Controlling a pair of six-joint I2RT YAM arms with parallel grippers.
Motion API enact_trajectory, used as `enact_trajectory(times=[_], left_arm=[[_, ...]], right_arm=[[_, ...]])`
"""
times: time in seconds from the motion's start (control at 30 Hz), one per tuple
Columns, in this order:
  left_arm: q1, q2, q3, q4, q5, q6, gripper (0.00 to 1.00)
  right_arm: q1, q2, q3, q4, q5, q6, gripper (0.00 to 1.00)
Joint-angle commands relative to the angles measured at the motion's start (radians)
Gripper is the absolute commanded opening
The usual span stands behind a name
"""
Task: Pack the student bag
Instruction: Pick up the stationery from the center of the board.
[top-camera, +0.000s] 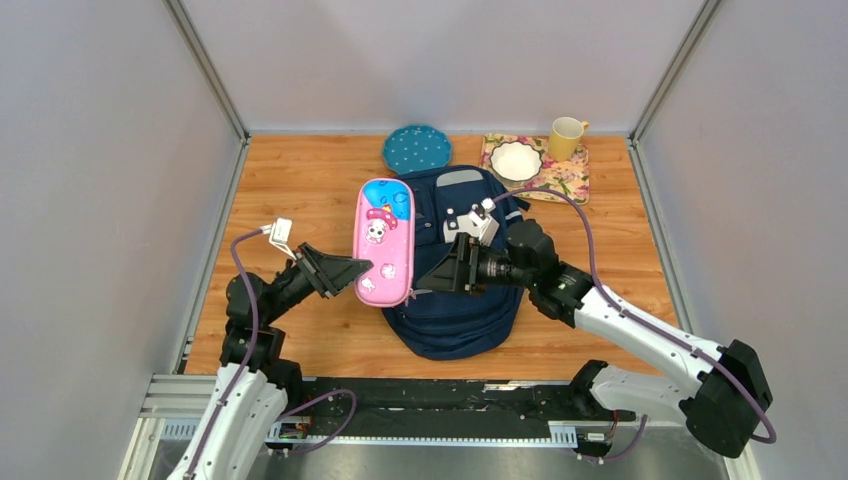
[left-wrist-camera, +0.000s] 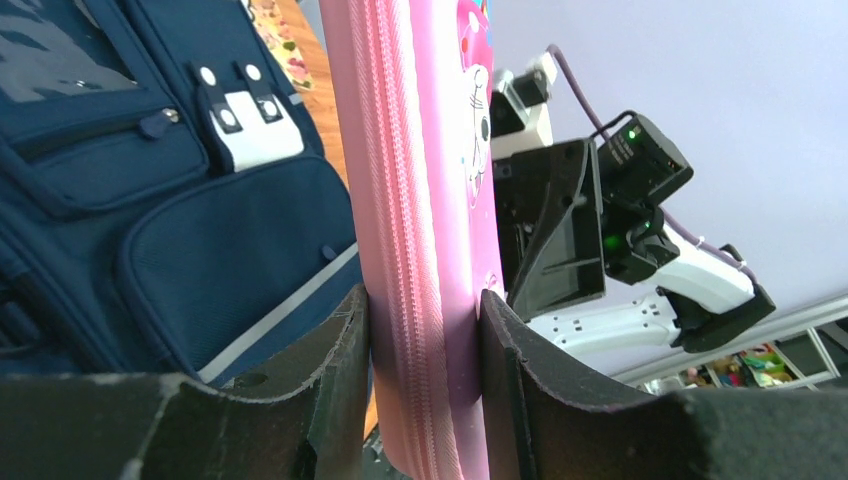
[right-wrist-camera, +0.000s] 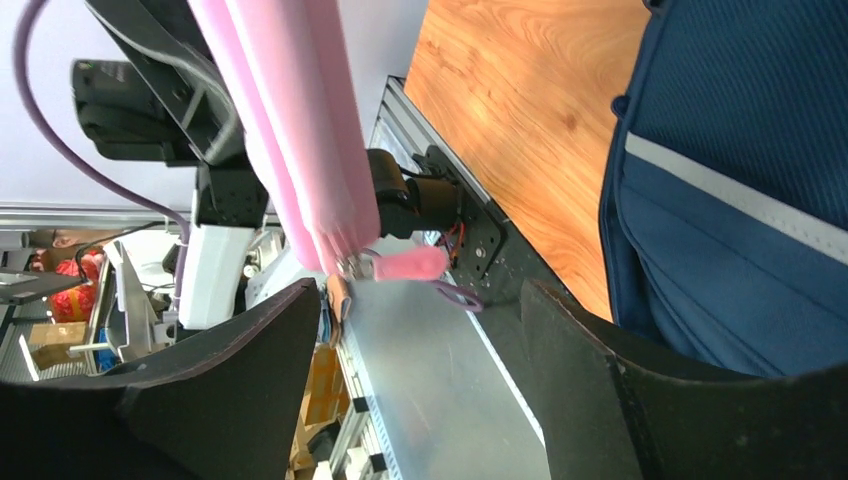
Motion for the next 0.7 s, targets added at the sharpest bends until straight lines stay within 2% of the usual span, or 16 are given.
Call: enact_trajectory(times=[0.0, 0.27, 0.5, 0.57, 0.67], left_arm=[[-0.072, -0.027, -0.011, 0.077, -0.108, -0.006, 0.00], [-0.199, 0.012, -0.090, 0.232, -0.203, -0.049, 0.00], [-0.346, 0.104, -0.100, 0.353, -0.294, -0.019, 0.00], [-0.360, 0.117, -0.103, 0.361, -0.305, -0.021, 0.00], [-0.363, 0.103, -0.124, 0.357, -0.340, -0.019, 0.00]], right_arm=[[0.005, 0.017, 0.069, 0.118, 0.032, 0.015, 0.77], [0.010, 0.075, 0.054, 0.236, 0.043, 0.069, 0.76], [0.031, 0.157, 0.052, 0.352, 0.037, 0.100, 0.73], [0.034, 0.155, 0.037, 0.369, 0.043, 0.110, 0.68], [0.034, 0.132, 0.017, 0.388, 0.064, 0.110, 0.49]])
